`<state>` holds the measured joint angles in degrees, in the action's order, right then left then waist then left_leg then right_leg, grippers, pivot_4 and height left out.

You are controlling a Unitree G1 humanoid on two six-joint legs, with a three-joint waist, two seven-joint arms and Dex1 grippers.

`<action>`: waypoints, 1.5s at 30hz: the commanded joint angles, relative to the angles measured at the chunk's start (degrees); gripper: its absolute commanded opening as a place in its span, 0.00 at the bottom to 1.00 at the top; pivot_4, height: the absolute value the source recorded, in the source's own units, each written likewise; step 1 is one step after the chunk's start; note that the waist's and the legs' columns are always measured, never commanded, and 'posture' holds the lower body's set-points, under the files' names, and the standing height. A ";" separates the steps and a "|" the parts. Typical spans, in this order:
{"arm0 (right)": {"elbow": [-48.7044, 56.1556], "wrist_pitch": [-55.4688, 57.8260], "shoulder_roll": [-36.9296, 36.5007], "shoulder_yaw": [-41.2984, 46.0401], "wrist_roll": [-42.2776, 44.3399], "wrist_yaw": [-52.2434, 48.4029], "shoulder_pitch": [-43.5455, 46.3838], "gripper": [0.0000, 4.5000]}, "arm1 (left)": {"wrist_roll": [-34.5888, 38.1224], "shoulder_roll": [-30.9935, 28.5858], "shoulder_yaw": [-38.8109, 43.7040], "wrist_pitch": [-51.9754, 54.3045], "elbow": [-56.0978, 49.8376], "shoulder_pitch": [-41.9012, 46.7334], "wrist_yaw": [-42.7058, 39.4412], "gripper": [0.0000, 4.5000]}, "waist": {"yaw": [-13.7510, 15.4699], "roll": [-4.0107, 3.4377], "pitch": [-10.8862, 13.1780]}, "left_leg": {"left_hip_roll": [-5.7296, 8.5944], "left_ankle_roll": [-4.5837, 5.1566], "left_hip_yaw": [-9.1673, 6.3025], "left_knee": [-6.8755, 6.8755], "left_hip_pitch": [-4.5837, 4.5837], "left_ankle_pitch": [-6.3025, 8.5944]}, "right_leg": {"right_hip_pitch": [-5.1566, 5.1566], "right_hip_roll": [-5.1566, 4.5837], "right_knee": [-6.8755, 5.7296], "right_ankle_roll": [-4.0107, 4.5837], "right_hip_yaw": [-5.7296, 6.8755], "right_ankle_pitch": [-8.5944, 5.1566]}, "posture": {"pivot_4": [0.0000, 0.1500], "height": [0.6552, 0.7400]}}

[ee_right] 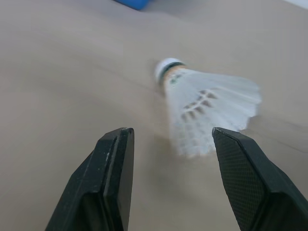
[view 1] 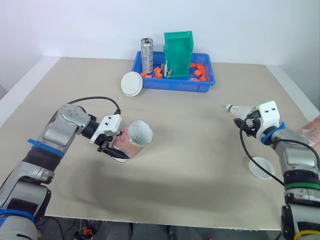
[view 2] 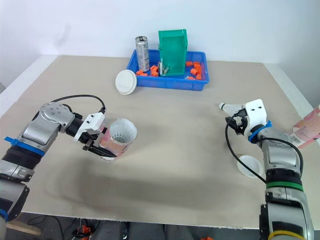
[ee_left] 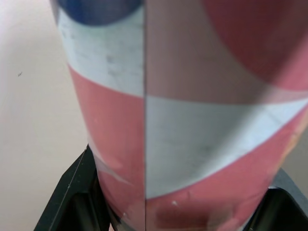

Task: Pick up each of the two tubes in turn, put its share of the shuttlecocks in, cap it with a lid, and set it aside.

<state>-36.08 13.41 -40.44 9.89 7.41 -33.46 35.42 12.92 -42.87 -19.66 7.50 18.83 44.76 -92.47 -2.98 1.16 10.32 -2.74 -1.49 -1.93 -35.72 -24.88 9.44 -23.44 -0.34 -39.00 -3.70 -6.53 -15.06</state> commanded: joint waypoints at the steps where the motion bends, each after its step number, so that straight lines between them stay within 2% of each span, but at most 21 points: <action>1: -6.97 -4.37 0.33 -0.26 -0.82 -0.75 4.92 0.63 | 0.26 -0.85 0.95 0.38 -1.63 -0.47 -0.02 0.64 | -0.07 0.00 0.00 | 0.00 0.00 0.00 0.01 0.01 0.00 | 0.00 0.00 0.00 0.02 0.00 -0.01 | 1.00 0.95; 5: -14.64 -7.79 1.55 -1.71 -2.23 -1.59 10.13 0.63 | 0.30 -1.30 1.36 0.79 -2.27 -0.88 -0.02 0.64 | -0.36 -0.01 0.01 | 0.00 0.00 0.00 0.07 0.02 0.00 | -0.01 0.00 0.01 0.10 -0.01 0.02 | 1.00 0.95; 6: -16.24 -8.50 1.73 -1.83 -2.46 -1.67 11.12 0.50 | 0.34 -1.38 1.41 0.88 -2.46 -0.97 -0.02 0.64 | -0.46 -0.02 0.01 | 0.00 0.00 0.00 0.07 0.03 0.00 | -0.01 0.00 0.01 0.10 -0.01 0.02 | 1.00 0.95; 9: -18.98 -10.54 2.10 -1.57 -2.07 -2.16 12.72 0.23 | 0.29 -1.48 1.68 1.22 -3.01 -1.28 -0.02 0.64 | -0.51 -0.01 0.01 | 0.01 0.00 0.00 0.08 0.02 0.00 | 0.00 0.00 0.01 0.10 -0.01 0.02 | 1.00 0.95; 10: -19.14 -10.90 2.05 -1.48 -1.88 -2.50 12.74 0.07 | 0.23 -1.47 1.79 1.31 -3.14 -1.37 -0.02 0.64 | -0.51 -0.02 0.01 | 0.01 0.00 0.00 0.08 0.02 0.00 | 0.00 0.00 0.01 0.11 -0.01 0.02 | 1.00 0.95; 11: -18.81 -11.14 1.86 -1.33 -1.64 -2.86 12.43 0.01 | 0.23 -1.48 1.86 1.42 -3.29 -1.49 -0.02 0.64 | -0.51 -0.01 0.01 | 0.01 0.00 0.00 0.09 0.02 0.00 | 0.00 0.00 0.01 0.11 -0.01 0.02 | 1.00 0.95; 15: -14.90 -11.46 0.74 -0.90 -1.00 -4.37 10.29 0.01 | 0.11 -1.49 2.14 1.81 -3.88 -1.94 -0.02 0.64 | -0.63 -0.02 0.02 | 0.01 0.00 -0.01 0.12 0.03 0.00 | 0.00 0.00 0.01 0.14 -0.01 0.00 | 1.00 0.95; 16: -10.38 -10.70 0.26 -0.72 -0.10 -5.98 8.77 0.01 | 0.14 -1.50 2.20 1.89 -3.97 -2.00 -0.02 0.64 | -0.63 -0.02 0.02 | 0.01 0.00 -0.01 0.12 0.02 0.00 | 0.00 0.00 0.01 0.14 -0.01 0.00 | 1.00 0.95; 22: 35.95 -1.27 -4.60 -3.33 10.35 -20.38 -5.94 0.01 | 0.15 -1.41 1.98 1.82 -3.71 -1.86 -0.02 0.64 | -0.72 -0.35 0.17 | 0.02 0.01 -0.06 0.14 -0.04 0.01 | -0.04 0.01 -0.02 0.11 0.00 -0.05 | 1.00 0.95; 24: 50.47 1.55 -6.90 -7.26 12.88 -24.56 -7.00 0.01 | 0.11 -1.23 1.68 1.60 -3.22 -1.50 -0.02 0.64 | -0.78 -0.42 0.21 | 0.01 0.01 -0.08 0.14 0.00 0.01 | -0.03 0.02 -0.05 -0.04 0.01 -0.14 | 1.00 0.95; 26: 58.56 3.48 -8.12 -10.87 13.76 -26.93 -4.81 0.01 | 0.09 -0.95 1.44 1.45 -2.62 -0.97 -0.02 0.64 | -1.15 -0.42 0.22 | -0.03 0.01 -0.08 0.13 0.07 0.01 | 0.00 0.07 -0.07 -0.01 0.02 -0.12 | 1.00 0.95; 34: 62.73 1.50 -7.18 -17.94 13.59 -34.28 4.22 0.01 | 0.21 -0.61 1.45 1.40 -2.09 -0.58 -0.02 0.64 | -1.14 -0.12 0.25 | -0.04 -0.06 0.01 -0.23 0.02 -0.03 | 0.08 -0.04 -0.03 0.22 0.02 -0.07 | 1.00 0.95; 43: 55.20 -2.05 -0.73 -28.61 4.43 -36.89 13.79 0.01 | 0.08 -0.42 1.81 1.56 -2.03 -0.62 -0.02 0.64 | -1.15 -0.13 0.25 | -0.10 -0.05 -0.02 -0.13 0.02 -0.03 | -0.01 0.05 -0.06 0.13 0.06 0.00 | 1.00 0.95; 45: 54.32 -1.59 0.64 -29.51 4.05 -37.48 15.37 0.16 | 0.10 -0.40 1.80 1.59 -2.05 -0.61 -0.02 0.64 | -1.15 -0.12 0.25 | -0.10 -0.05 -0.02 -0.12 -0.01 -0.03 | -0.03 0.05 -0.06 0.07 0.06 0.02 | 1.00 0.95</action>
<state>18.30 12.08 -40.50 -19.95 11.97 -70.18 48.39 12.98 -43.10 -18.51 9.00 17.05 43.42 -92.59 -4.13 1.04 10.57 -2.84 -1.55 -1.96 -35.84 -24.90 9.41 -23.47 -0.29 -39.06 -3.63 -6.47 -15.05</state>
